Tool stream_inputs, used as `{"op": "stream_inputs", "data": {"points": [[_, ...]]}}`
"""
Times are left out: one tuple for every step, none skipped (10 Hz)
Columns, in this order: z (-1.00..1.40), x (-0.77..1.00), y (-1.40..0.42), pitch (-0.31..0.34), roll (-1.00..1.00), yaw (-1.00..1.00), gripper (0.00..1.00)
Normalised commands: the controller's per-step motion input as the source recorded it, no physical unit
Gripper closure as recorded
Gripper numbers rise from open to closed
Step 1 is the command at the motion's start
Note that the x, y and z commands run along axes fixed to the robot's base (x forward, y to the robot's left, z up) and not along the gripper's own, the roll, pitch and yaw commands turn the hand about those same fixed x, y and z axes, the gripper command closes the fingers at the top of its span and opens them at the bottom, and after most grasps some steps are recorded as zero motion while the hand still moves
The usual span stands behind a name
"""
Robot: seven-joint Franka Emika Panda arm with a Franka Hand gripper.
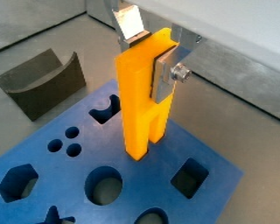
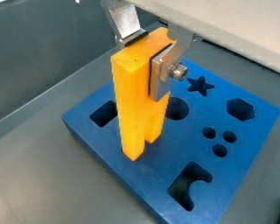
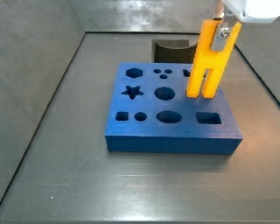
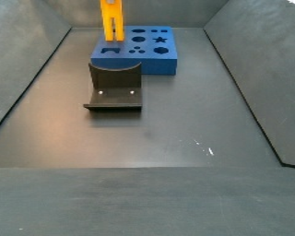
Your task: Insert the double-square object.
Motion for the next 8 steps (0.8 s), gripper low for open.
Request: {"op": "stream_inputs", "data": {"points": [[-0.44, 0.0, 0.0, -0.093, 0.03, -0.07, 1.0], [-0.68, -0.06, 0.0, -0.169, 0.01, -0.06, 1.0], [-0.74, -0.13, 0.0, -0.207, 0.0, 0.0, 1.0], [-0.74, -0.12, 0.0, -0.22, 0.0, 0.0, 1.0], [-0.72, -0.14, 0.0, -0.22, 0.0, 0.0, 1.0], [-0.43, -0.11, 0.0, -0.14, 0.04, 0.0, 1.0], [0.0, 0.0, 0.0, 0.0, 0.01, 0.0, 1.0], [0.0, 0.0, 0.0, 0.0, 0.0, 0.0, 1.0]]}}
